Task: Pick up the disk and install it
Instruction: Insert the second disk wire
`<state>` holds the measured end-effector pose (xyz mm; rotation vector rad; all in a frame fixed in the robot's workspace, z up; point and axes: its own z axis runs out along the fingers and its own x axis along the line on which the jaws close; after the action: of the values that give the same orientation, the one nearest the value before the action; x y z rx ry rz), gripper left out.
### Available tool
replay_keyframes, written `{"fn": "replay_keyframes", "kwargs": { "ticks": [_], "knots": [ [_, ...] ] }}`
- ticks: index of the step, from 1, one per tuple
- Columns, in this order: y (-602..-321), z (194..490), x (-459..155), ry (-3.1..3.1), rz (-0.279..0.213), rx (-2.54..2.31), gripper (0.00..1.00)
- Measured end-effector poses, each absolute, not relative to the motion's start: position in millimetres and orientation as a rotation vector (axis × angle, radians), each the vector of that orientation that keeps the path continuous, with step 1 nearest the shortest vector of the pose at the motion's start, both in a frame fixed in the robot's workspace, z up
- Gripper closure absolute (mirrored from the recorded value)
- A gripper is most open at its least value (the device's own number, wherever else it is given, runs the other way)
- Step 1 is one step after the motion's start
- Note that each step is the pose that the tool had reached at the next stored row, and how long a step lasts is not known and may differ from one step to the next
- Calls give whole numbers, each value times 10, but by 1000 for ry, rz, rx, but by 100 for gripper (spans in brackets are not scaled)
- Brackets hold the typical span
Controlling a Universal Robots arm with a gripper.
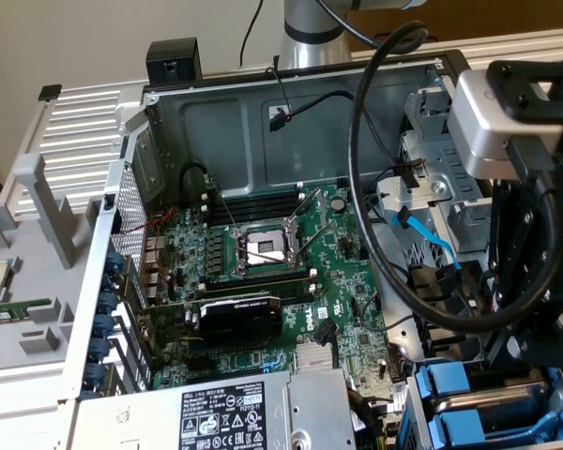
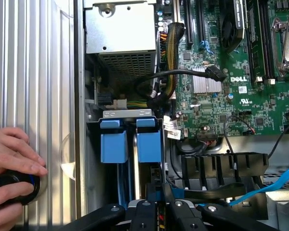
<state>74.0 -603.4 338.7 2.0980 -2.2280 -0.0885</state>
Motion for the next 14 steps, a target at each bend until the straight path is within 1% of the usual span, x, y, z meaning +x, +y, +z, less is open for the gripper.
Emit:
{"fn": "replay_keyframes", "kwargs": {
  "ticks": [14],
  "knots": [
    [-6034, 3384, 740, -2228, -86, 2096, 84]
  ]
}}
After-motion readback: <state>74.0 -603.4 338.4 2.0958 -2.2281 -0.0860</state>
